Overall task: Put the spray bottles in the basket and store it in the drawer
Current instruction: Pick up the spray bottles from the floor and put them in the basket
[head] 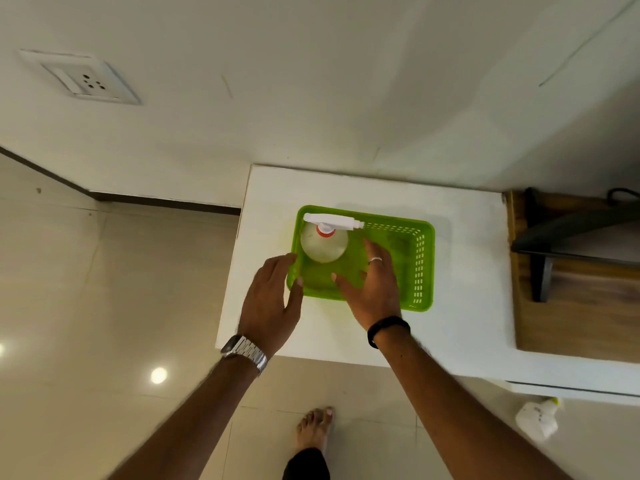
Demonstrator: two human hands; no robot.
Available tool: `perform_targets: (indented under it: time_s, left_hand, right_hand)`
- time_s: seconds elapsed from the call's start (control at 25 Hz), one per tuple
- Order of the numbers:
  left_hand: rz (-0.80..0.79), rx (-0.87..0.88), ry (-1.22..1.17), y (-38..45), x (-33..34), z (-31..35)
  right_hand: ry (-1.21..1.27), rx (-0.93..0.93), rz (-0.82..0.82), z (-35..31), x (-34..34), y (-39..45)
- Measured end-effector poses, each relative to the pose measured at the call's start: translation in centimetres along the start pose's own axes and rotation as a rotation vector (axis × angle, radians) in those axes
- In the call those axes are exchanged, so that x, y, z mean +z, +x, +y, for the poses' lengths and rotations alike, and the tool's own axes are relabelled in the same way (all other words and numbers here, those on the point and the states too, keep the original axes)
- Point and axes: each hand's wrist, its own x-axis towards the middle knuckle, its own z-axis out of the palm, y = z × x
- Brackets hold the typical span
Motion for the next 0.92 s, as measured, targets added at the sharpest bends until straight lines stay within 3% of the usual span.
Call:
perform_targets:
  time_s: [0.12,0.24,0.36,0.52,0.6,0.76,0.92]
  left_hand:
    - [-0.089,0.122,0.016,-4.2,1.1,2.2]
    - [-0.505,0.191,0.109,-7.1,4.3,4.9]
    - [-0.833,0.393,0.377,-8.5,8.6,7.5]
    - [-0.942,0.469,0.626,-11.2,13.4,10.6]
    - [-0.950,0.591,0.684,-13.3,16.8,13.7]
    - [-1.032,0.879,0.690,-18.3,26.8,22.2]
    - [-1.088,1.032,0.726,-24.9,38.9,30.7]
  right_hand:
    - [-0.149,-0.168,-0.004,2.3,-3.2,-4.2]
    - [-0.352,-0.309,-0.080,5.6,-6.9,-8.3]
    - [-0.503,-0.382,-0.165,9.9,-10.2,-11.9]
    - [-0.567,-0.177,-0.293,17.2,-14.1,-18.0]
    - [-0.562,-0.025,-0.313,22.3,-16.6,-21.8]
    - [-0.535,0.168,-0.326,33.9,-22.8,-30.2]
    - [-0.477,0.398,-0.256,45.9,-29.0,-38.3]
